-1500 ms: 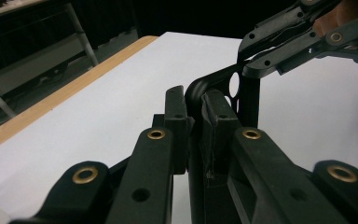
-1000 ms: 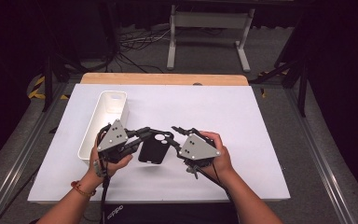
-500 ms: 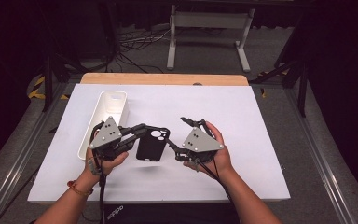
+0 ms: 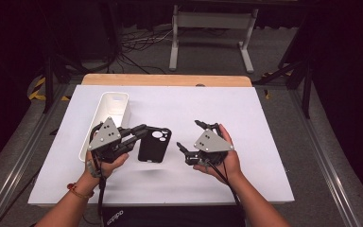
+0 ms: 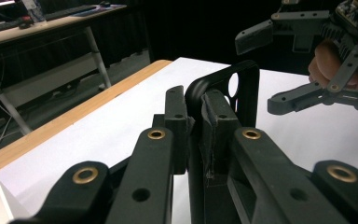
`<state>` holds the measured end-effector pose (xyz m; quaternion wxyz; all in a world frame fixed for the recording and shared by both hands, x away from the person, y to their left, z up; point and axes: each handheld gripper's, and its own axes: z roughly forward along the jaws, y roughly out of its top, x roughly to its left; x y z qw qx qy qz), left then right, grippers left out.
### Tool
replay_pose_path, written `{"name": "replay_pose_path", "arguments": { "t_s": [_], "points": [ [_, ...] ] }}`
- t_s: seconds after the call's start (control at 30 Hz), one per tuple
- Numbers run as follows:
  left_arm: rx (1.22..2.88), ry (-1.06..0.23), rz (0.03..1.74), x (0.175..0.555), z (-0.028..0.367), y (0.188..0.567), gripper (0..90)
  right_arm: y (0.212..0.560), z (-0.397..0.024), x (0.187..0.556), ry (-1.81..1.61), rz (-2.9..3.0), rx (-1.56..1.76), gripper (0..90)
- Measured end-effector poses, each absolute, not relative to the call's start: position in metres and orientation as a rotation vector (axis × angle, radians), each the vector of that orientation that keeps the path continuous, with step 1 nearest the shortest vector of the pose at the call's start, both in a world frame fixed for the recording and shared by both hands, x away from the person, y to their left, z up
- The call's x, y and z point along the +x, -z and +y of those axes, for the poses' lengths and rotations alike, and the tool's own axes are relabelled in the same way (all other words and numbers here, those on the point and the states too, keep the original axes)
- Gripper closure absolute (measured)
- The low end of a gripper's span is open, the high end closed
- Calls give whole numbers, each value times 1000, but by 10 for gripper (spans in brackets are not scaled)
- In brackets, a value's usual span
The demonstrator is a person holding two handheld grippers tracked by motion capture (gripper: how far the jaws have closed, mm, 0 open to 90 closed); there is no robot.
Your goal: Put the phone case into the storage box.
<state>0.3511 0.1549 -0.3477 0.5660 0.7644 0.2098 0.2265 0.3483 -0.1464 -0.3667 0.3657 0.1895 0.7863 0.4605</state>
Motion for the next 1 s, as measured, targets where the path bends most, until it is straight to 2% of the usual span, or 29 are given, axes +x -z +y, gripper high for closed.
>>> {"name": "replay_pose_path", "arguments": {
  "t_s": [1.0],
  "points": [
    [1761, -536, 508, 350, 160, 341, 827, 410, -220, 318, -1163, 2011, 601, 160]
  ]
}}
